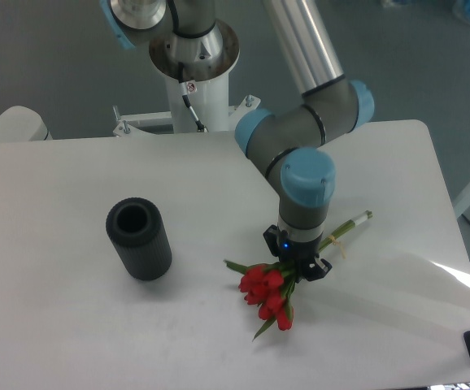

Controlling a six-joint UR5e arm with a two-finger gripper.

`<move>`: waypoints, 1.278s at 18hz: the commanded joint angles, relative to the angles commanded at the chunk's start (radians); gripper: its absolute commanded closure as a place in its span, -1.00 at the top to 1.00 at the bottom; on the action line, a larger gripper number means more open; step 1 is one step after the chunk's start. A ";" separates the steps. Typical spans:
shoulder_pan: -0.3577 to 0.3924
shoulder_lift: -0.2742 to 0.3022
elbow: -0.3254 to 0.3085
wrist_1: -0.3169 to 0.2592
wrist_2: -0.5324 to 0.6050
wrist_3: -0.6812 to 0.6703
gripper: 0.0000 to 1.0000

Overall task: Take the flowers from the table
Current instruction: 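Lift the grasped tulip bouquet up off the table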

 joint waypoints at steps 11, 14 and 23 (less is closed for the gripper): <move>0.046 0.120 0.002 -0.049 -0.399 -0.150 -0.33; 0.075 0.154 -0.001 -0.049 -0.470 -0.192 -0.33; 0.121 0.181 0.003 -0.046 -0.586 -0.247 -0.33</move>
